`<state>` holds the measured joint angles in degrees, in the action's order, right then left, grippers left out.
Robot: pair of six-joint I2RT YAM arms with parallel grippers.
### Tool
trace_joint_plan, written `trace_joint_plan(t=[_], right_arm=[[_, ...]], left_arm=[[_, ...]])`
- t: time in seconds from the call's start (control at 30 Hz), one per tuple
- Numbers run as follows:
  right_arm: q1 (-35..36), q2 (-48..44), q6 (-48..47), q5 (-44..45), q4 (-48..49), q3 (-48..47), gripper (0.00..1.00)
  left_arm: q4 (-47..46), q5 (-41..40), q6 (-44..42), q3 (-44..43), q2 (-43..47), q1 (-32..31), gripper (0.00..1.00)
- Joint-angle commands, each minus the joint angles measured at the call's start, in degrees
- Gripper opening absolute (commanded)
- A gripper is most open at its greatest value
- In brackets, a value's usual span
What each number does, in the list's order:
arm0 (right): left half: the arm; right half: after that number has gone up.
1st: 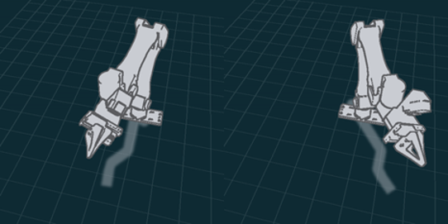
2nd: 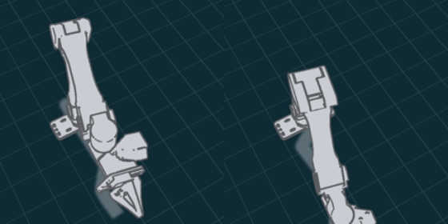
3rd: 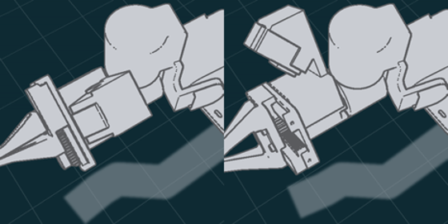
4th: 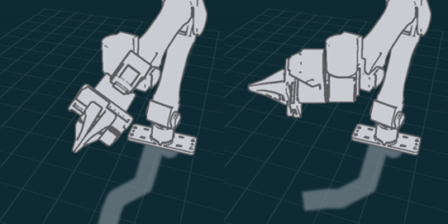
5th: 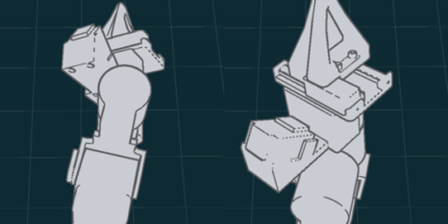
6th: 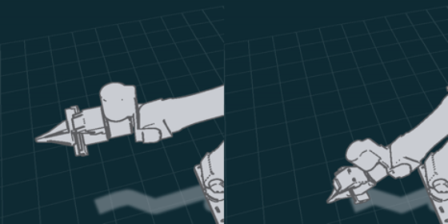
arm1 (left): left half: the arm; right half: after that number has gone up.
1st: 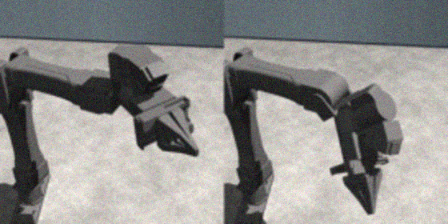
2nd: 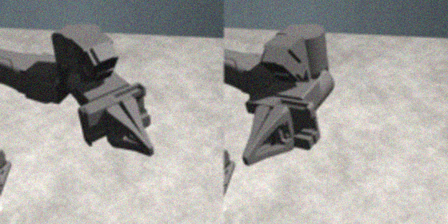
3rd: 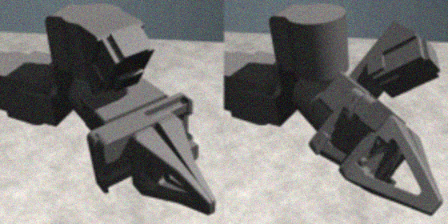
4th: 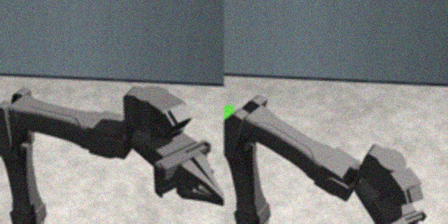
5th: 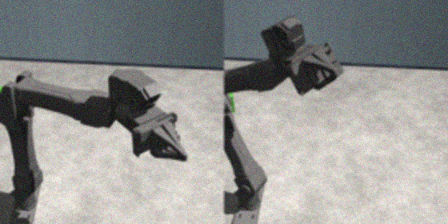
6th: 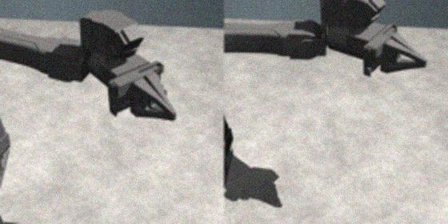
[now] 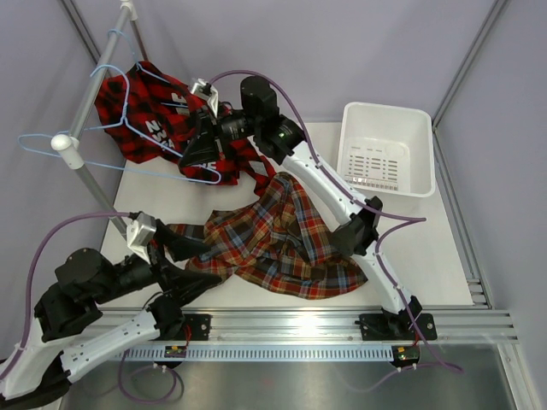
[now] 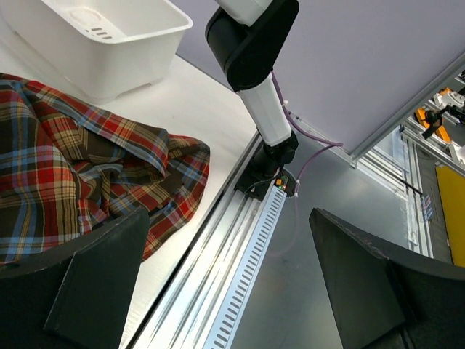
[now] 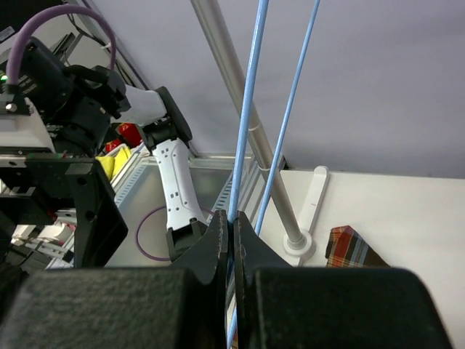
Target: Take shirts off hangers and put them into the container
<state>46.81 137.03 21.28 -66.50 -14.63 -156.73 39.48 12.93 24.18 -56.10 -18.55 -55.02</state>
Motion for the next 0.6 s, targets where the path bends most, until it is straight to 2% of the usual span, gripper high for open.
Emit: trace_joint_plan(t=[0.0, 0.07, 0.13, 0.23, 0.37, 0.57], right_arm=[[-0.2, -0.7, 0.3, -0.6, 2.1, -0.9, 0.0], [-0.2, -2.5, -6.5, 4.0, -5.4, 2.0, 0.0], [-0.2, -6.5, -12.3, 11.1, -8.7, 5.4, 0.0], [-0.2, -11.8, -15.4, 18.8, -11.6, 12.0, 0.0], [-0.3, -18.0, -15.8, 27.5, -12.6, 19.8, 0.0], [-0.3, -22.3, -14.3, 33.4, -14.5, 21.6, 0.0]], left_arm=[[-3.4, -3.1, -0.2, -0.3, 1.1, -0.2, 0.99], [-2.9, -7.1, -0.4, -1.0, 0.5, -0.2, 0.99], [-2.6, -12.7, -1.1, -1.8, -0.3, -0.2, 0.99], [-5.8, -18.0, -2.6, -2.6, -2.5, -0.2, 0.99], [-13.7, -23.1, -3.4, -1.8, -5.8, -0.2, 0.99], [-25.7, -32.6, -2.1, 0.5, -11.9, -0.2, 0.99]])
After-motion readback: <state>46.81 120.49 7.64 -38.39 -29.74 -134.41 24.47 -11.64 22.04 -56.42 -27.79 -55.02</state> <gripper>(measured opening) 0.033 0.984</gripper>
